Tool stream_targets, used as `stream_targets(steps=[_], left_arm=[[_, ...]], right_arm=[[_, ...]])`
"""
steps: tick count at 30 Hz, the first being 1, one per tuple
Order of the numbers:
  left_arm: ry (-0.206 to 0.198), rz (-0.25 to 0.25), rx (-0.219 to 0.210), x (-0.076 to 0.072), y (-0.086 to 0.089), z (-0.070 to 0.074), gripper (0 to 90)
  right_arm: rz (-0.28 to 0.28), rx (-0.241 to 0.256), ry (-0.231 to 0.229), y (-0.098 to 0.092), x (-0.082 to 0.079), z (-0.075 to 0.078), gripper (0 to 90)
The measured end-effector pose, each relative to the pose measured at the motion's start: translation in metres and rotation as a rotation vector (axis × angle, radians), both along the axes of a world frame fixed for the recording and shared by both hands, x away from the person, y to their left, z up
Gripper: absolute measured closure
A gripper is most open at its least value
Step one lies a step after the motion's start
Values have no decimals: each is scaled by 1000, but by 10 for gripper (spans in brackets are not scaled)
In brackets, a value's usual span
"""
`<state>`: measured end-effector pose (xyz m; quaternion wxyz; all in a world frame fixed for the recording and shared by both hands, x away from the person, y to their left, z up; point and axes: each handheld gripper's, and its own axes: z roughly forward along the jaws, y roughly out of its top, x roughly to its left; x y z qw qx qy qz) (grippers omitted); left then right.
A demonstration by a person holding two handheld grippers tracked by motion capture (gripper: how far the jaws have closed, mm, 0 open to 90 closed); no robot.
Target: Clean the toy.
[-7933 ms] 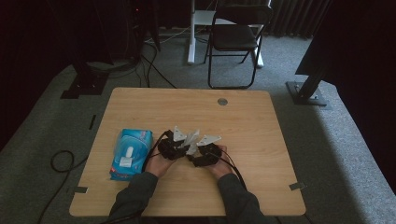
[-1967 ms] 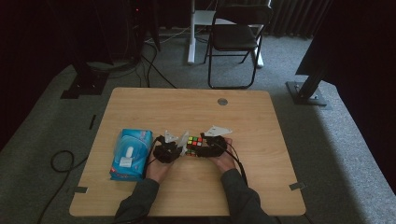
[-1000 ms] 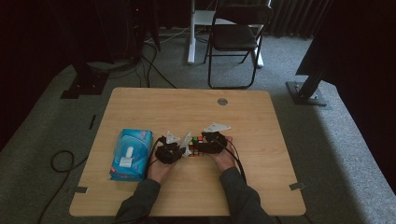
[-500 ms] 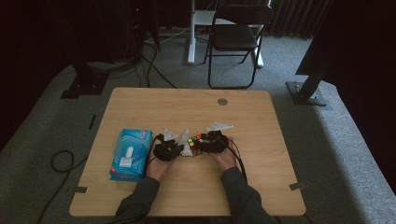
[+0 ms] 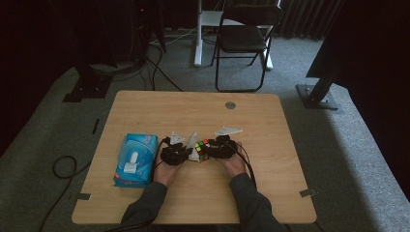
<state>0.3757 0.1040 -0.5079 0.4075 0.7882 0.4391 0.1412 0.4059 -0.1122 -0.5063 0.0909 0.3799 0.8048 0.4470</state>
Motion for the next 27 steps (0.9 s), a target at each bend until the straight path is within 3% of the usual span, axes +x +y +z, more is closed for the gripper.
stream_targets(steps=[8,11,20,27], left_arm=[[-25,4,-27,0,-1,3,806],[-26,-3,1,2,-3,5,807],[-15,7,-1,4,-4,-1,812],[56,19,40,11,-7,-23,812]], right_arm=[[-9,16,5,-1,0,-2,507],[-9,22,4,-1,0,-2,507],[-21,26,5,0,-1,-3,507],[-25,28,3,0,-2,-3,507]])
